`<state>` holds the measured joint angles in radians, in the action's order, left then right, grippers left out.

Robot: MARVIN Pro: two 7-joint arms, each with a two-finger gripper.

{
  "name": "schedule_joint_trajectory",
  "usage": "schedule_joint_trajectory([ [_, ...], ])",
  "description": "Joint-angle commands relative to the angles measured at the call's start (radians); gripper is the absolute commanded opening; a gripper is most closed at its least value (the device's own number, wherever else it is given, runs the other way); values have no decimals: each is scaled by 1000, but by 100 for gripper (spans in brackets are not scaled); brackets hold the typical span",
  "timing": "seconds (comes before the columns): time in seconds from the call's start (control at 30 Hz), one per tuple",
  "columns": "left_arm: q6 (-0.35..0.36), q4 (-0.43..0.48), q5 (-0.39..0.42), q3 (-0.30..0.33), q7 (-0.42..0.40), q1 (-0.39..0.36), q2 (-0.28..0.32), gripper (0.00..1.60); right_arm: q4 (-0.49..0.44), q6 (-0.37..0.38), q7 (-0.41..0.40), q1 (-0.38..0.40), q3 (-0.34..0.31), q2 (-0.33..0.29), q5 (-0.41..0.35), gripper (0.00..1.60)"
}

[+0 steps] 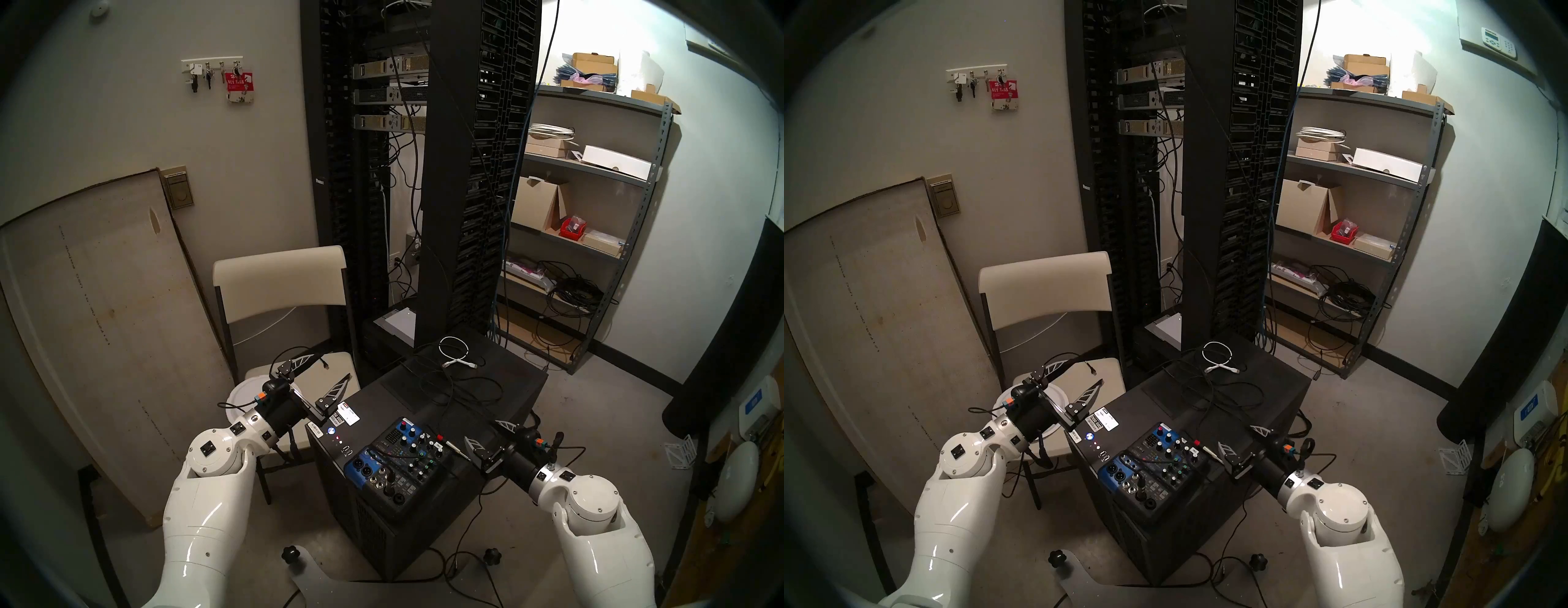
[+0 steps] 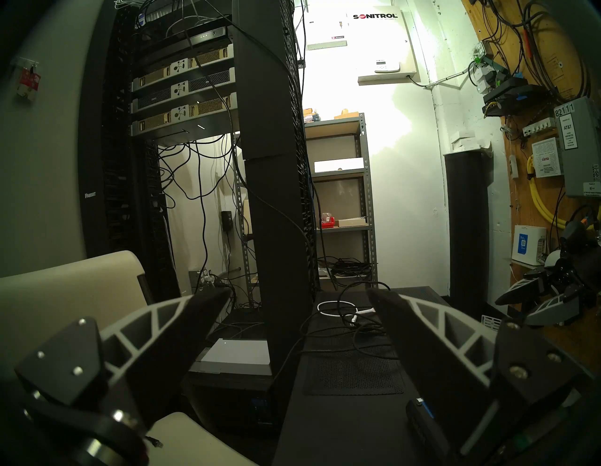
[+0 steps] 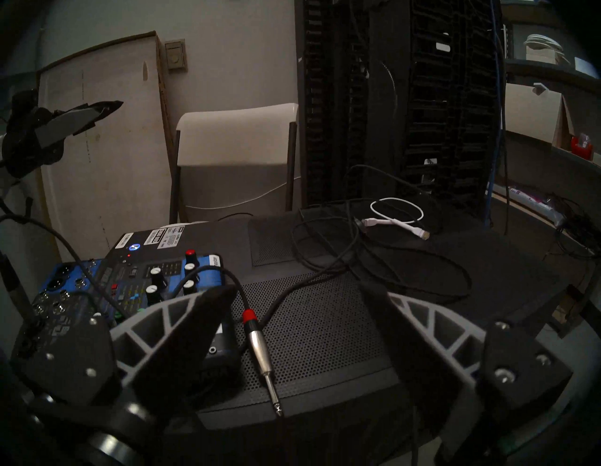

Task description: Insert aux cable

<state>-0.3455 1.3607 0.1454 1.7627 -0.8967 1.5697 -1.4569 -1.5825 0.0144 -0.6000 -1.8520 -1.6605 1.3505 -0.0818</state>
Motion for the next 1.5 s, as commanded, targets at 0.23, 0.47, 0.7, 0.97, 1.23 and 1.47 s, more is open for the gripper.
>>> schedule_joint_trajectory([
  [0.23,-1,15,0,1,0,-4,1,160,32,33,-43,27,16,-34,8,160],
  [0.47,-1,15,0,1,0,-5,1,160,84,18,-46,51,29,-37,17,150],
  [0.7,-1,14,1,1,-1,-5,2,160,132,7,-49,85,49,-34,34,137],
  [0.97,-1,14,1,1,-1,-5,1,160,176,-1,-48,118,63,-29,52,137],
  [1.23,-1,14,1,1,-1,-5,1,160,225,1,-57,155,75,-30,70,116],
  [1.47,-1,14,1,1,-1,-5,1,160,260,3,-65,183,85,-31,87,103],
])
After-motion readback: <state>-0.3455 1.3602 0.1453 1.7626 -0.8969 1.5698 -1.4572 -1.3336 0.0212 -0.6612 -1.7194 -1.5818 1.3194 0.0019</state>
